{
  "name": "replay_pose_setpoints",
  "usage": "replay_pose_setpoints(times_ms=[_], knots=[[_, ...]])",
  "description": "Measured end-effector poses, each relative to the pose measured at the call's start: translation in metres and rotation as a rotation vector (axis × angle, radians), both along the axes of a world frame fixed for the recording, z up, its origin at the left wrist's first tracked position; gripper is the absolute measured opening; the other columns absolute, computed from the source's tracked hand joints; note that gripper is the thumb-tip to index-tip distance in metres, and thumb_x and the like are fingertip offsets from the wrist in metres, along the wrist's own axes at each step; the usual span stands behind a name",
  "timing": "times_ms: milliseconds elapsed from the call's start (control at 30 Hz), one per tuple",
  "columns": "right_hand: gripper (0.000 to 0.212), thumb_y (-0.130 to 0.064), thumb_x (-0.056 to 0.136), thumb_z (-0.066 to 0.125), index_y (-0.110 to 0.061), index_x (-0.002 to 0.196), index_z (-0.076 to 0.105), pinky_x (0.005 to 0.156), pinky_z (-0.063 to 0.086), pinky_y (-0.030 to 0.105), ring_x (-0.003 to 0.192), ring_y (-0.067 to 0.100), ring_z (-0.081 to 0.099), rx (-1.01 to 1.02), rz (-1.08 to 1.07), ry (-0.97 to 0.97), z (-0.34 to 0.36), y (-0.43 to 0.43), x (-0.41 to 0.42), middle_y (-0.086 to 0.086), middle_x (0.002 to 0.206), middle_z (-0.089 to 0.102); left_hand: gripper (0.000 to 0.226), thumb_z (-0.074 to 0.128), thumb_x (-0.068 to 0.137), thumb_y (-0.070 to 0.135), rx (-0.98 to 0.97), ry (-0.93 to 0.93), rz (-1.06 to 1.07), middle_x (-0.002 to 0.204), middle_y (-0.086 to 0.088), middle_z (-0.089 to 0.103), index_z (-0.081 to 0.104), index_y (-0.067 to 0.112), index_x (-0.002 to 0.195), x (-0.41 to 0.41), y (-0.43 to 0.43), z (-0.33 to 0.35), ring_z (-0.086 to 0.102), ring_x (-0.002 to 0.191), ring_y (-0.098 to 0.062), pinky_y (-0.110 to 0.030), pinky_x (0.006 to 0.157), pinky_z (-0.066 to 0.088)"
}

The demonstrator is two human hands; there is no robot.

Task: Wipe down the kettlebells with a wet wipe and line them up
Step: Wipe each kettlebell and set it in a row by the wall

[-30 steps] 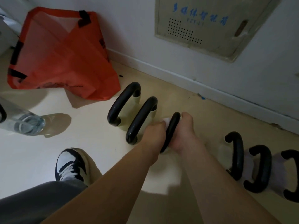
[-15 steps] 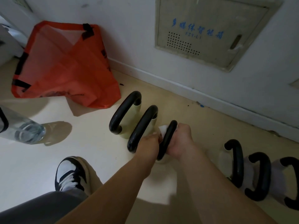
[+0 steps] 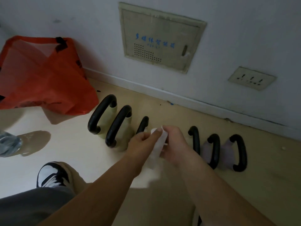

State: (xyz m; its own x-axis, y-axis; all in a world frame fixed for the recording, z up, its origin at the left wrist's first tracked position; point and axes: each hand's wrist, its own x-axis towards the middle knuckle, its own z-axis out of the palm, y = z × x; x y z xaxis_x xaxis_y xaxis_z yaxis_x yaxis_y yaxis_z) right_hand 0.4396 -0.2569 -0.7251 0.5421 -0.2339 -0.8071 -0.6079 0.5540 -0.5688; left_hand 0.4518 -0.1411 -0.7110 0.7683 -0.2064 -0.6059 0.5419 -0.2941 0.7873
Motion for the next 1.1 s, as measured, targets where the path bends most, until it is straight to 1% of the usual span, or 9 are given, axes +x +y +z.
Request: replay_pose_setpoints(times_ms=[67, 167, 300, 400, 500, 633, 833, 1000, 1100], knots=[[0.047, -0.041, 0.095, 0.053, -0.007, 0.126, 0.066, 0.091, 0.055, 0.047, 0.103, 0.034, 0.068, -0.028, 0.042, 0.083, 0.001, -0.01, -0.02, 0.017, 0.114, 0.071, 0.072, 0.079, 0.063, 0.074, -0.072, 0.218, -0.01, 0.109, 0.0, 0.074, 0.072, 0.024, 0.114, -0.016, -0.009, -0.005, 0.069, 0.103, -0.022, -0.043, 0.092, 0.056], [0.05, -0.046, 0.097, 0.054, -0.005, 0.124, 0.066, 0.103, 0.049, 0.048, 0.111, 0.036, 0.065, -0.019, 0.021, 0.149, 0.002, -0.03, -0.049, 0.02, 0.116, 0.071, 0.074, 0.091, 0.067, 0.045, -0.153, 0.319, -0.017, 0.121, -0.007, 0.071, 0.064, 0.013, 0.129, -0.039, -0.018, -0.012, 0.068, 0.11, -0.027, -0.047, 0.1, 0.054], [0.037, -0.038, 0.094, 0.056, -0.004, 0.104, 0.068, 0.074, 0.057, 0.037, 0.083, 0.03, 0.07, -0.223, -0.003, 0.215, -0.005, -0.053, -0.072, 0.013, 0.091, 0.074, 0.06, 0.081, 0.085, 0.026, -0.187, 0.312, 0.029, 0.124, -0.013, 0.069, 0.057, 0.009, 0.137, -0.056, -0.031, -0.022, 0.067, 0.11, -0.033, -0.052, 0.099, 0.054], [0.032, -0.028, 0.094, 0.051, -0.01, 0.115, 0.067, 0.057, 0.051, 0.028, 0.068, 0.022, 0.067, -0.565, -0.132, 0.203, -0.022, -0.074, -0.08, 0.01, 0.108, 0.07, 0.07, 0.083, 0.079, 0.039, -0.141, 0.302, 0.076, 0.125, -0.012, 0.067, 0.056, 0.014, 0.139, -0.058, -0.041, -0.035, 0.065, 0.112, -0.035, -0.056, 0.098, 0.053], [0.017, -0.024, 0.099, 0.05, -0.014, 0.098, 0.064, 0.054, 0.042, 0.026, 0.066, 0.016, 0.061, -0.775, -0.007, 0.192, -0.038, -0.088, -0.082, 0.008, 0.109, 0.067, 0.066, 0.084, 0.08, 0.033, -0.1, 0.26, 0.119, 0.124, -0.011, 0.065, 0.056, 0.016, 0.137, -0.054, -0.052, -0.04, 0.064, 0.108, -0.034, -0.057, 0.098, 0.052], [0.026, -0.038, 0.098, 0.059, -0.012, 0.098, 0.066, 0.064, 0.046, 0.029, 0.077, 0.024, 0.065, -0.711, 0.173, 0.208, -0.053, -0.099, -0.062, 0.006, 0.08, 0.064, 0.063, 0.082, 0.08, 0.04, -0.074, 0.222, 0.131, 0.118, -0.007, 0.068, 0.059, 0.017, 0.134, -0.043, -0.066, -0.055, 0.065, 0.104, -0.029, -0.052, 0.098, 0.053], [0.035, -0.043, 0.098, 0.057, -0.015, 0.077, 0.06, 0.047, 0.036, 0.024, 0.053, 0.016, 0.054, -0.785, 0.284, 0.26, -0.07, -0.11, -0.049, 0.002, 0.062, 0.056, 0.071, 0.055, 0.093, 0.064, 0.062, 0.194, 0.117, 0.132, -0.013, 0.06, 0.048, 0.015, 0.143, -0.027, -0.071, -0.072, 0.063, 0.11, -0.035, -0.046, 0.089, 0.057], [0.025, -0.035, 0.094, 0.056, -0.013, 0.085, 0.065, 0.053, 0.04, 0.027, 0.063, 0.019, 0.06, -0.8, 0.353, 0.287, -0.069, -0.098, -0.047, 0.004, 0.069, 0.063, 0.066, 0.043, 0.099, 0.06, 0.138, 0.107, 0.011, 0.138, -0.013, 0.056, 0.042, 0.015, 0.148, -0.032, -0.058, -0.076, 0.06, 0.116, -0.035, -0.05, 0.096, 0.055], [0.025, -0.036, 0.092, 0.058, -0.012, 0.093, 0.064, 0.058, 0.051, 0.029, 0.067, 0.02, 0.064, -0.778, 0.345, 0.296, -0.071, -0.082, -0.059, 0.004, 0.075, 0.065, 0.056, 0.045, 0.102, 0.052, 0.125, 0.09, 0.009, 0.124, -0.006, 0.058, 0.047, 0.014, 0.143, -0.039, -0.048, -0.073, 0.059, 0.112, -0.031, -0.051, 0.097, 0.054]])
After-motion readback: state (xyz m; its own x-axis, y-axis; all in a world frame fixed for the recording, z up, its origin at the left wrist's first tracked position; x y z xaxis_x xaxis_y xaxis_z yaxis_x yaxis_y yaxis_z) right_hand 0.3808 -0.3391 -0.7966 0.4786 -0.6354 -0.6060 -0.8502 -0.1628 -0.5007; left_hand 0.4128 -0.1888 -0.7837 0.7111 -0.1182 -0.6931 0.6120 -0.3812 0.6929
